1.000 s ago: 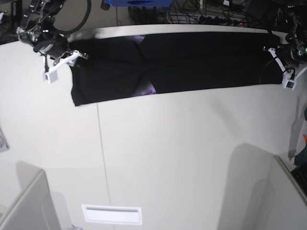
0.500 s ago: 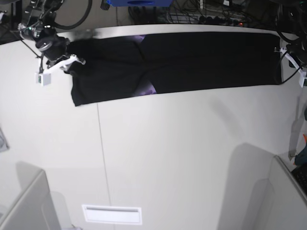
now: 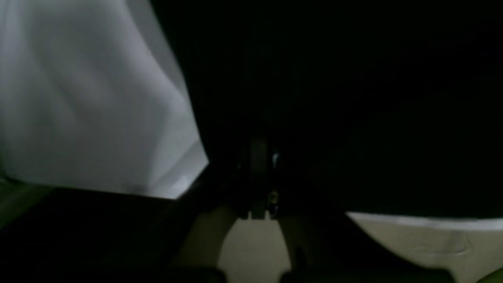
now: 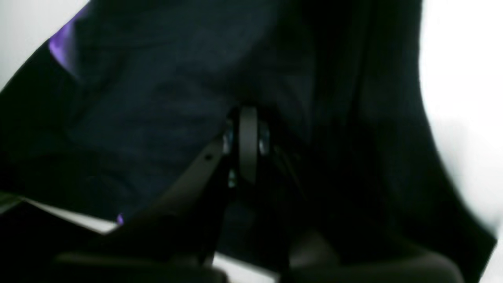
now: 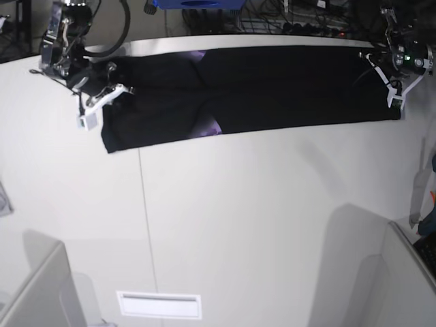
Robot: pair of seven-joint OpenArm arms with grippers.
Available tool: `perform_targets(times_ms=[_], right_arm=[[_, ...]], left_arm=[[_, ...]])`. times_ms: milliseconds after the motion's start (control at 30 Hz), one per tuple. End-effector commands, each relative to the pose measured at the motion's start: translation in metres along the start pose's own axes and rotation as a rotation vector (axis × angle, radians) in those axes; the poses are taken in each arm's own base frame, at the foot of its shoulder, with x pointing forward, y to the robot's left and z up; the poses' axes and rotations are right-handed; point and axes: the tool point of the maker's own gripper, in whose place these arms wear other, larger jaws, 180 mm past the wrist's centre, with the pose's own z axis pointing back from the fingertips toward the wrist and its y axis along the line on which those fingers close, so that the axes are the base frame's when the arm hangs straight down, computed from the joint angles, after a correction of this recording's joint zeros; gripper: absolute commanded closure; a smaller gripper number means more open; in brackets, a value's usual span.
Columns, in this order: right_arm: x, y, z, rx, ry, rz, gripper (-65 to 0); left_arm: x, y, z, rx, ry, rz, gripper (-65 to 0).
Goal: Fold the T-shirt properly
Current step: 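Grasp the folded strip's end with the left gripper, right gripper holding its other end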
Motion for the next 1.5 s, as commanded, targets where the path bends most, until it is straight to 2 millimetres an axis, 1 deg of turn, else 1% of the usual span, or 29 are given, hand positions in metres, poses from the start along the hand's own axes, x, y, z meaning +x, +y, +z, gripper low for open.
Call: perform_targets(times_ms=[0, 67, 133, 200, 367, 433, 533, 667, 700, 800, 900, 933, 1000, 1133, 1233, 1300, 1400, 1467], right_arm=[[0.012, -0.013, 0.004, -0.037, -0.032, 0.009, 0.0], [0.016, -0.024, 0.002, -0.055, -0.039, 0.001, 0.0], [0.022, -0.039, 0.001, -0.080, -0.047, -0.015, 0.0], [0.029, -0.057, 0.002, -0.110, -0.061, -0.052, 0.0], [0.052, -0.089, 0.004, -0.160, -0.101, -0.096, 0.0], [0.063, -0.096, 0.005, -0.172, -0.118, -0.099, 0.0], [0.075, -0.109, 0.003, -0.203, -0.128, -0.100, 0.0], [0.085, -0.122, 0.001, -0.270, -0.112, -0.057, 0.0], [0.089, -0.124, 0.001, -0.286, -0.110, -0.043, 0.0], [0.100, -0.126, 0.002, -0.321, -0.116, -0.004, 0.0], [0.110, -0.128, 0.005, -0.344, -0.125, 0.021, 0.0], [0.114, -0.131, 0.008, -0.358, -0.129, 0.031, 0.0], [0.117, -0.134, 0.012, -0.362, -0.124, 0.061, 0.0], [0.124, -0.130, 0.013, -0.348, -0.128, 0.090, 0.0], [0.129, -0.127, 0.014, -0.343, -0.127, 0.095, 0.0], [0.127, -0.125, 0.014, -0.339, -0.108, 0.095, 0.0], [0.138, -0.112, 0.021, -0.331, -0.138, 0.131, 0.0], [0.144, -0.105, 0.027, -0.331, -0.147, 0.153, 0.0]], left_arm=[[0.001, -0.014, -0.008, -0.043, 0.001, 0.009, 0.0], [0.012, -0.033, -0.017, -0.088, -0.005, 0.018, 0.0], [0.026, -0.050, -0.020, -0.126, -0.025, 0.019, 0.0], [0.044, -0.066, -0.019, -0.158, -0.053, 0.010, 0.0], [0.084, -0.100, -0.014, -0.192, -0.113, 0.048, 0.0], [0.098, -0.115, -0.011, -0.211, -0.134, 0.064, 0.0], [0.116, -0.140, -0.005, -0.253, -0.158, 0.044, 0.0], [0.127, -0.159, 0.004, -0.296, -0.128, 0.045, 0.0], [0.129, -0.162, 0.006, -0.302, -0.128, 0.047, 0.0], [0.132, -0.161, 0.007, -0.302, -0.133, 0.046, 0.0], [0.132, -0.158, 0.007, -0.296, -0.134, 0.051, 0.0], [0.132, -0.158, 0.007, -0.296, -0.134, 0.051, 0.0], [0.132, -0.153, 0.006, -0.286, -0.134, 0.048, 0.0], [0.134, -0.150, 0.007, -0.281, -0.138, 0.041, 0.0], [0.145, -0.149, 0.011, -0.279, -0.161, 0.040, 0.0], [0.150, -0.149, 0.013, -0.282, -0.172, 0.042, 0.0], [0.158, -0.146, 0.018, -0.277, -0.195, 0.044, 0.0], [0.167, -0.142, 0.030, -0.264, -0.244, 0.044, 0.0]])
